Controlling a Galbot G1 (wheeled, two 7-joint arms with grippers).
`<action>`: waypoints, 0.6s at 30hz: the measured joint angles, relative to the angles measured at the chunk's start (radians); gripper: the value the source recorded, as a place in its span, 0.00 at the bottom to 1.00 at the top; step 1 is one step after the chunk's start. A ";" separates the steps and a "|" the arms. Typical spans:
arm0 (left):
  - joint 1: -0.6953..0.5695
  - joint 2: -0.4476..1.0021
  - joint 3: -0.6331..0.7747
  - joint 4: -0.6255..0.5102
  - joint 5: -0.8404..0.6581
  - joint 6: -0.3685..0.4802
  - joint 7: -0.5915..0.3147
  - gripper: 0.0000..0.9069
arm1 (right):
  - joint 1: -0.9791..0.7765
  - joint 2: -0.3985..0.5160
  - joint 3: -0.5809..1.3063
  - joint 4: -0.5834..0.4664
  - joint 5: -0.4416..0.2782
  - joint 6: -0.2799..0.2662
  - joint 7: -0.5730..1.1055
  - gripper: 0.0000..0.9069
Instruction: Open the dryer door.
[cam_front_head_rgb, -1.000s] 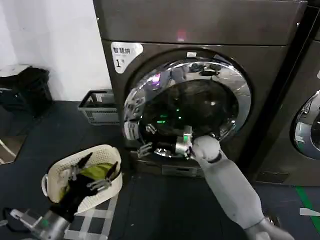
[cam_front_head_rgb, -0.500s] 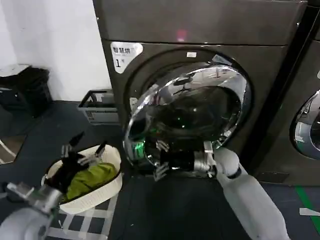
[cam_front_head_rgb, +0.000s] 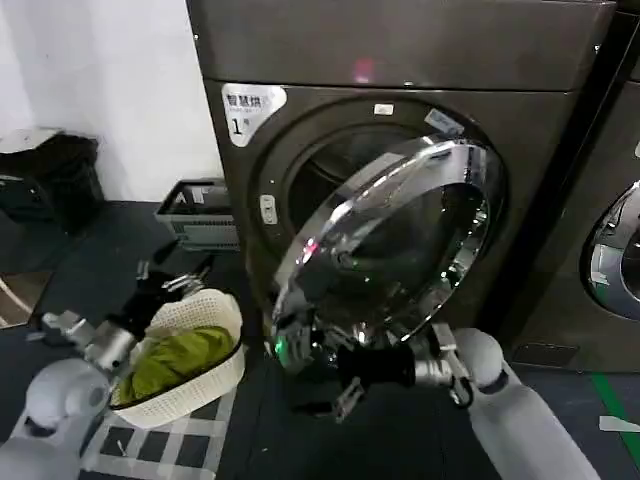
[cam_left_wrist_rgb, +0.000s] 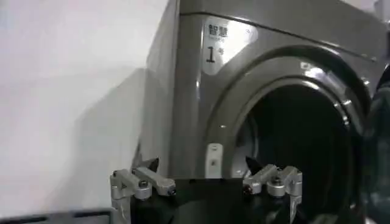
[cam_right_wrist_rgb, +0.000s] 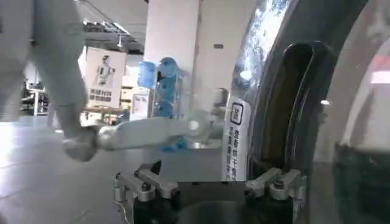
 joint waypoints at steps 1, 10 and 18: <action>-0.015 0.009 0.023 0.010 0.005 -0.005 0.012 1.00 | -0.011 -0.004 0.009 0.007 -0.001 0.004 -0.004 1.00; -0.143 0.053 0.201 0.067 -0.005 -0.015 0.024 1.00 | -0.129 -0.044 0.121 0.080 0.013 0.031 -0.038 1.00; -0.246 0.055 0.343 0.088 -0.064 -0.013 0.074 1.00 | -0.231 -0.053 0.250 0.108 0.026 0.053 -0.049 1.00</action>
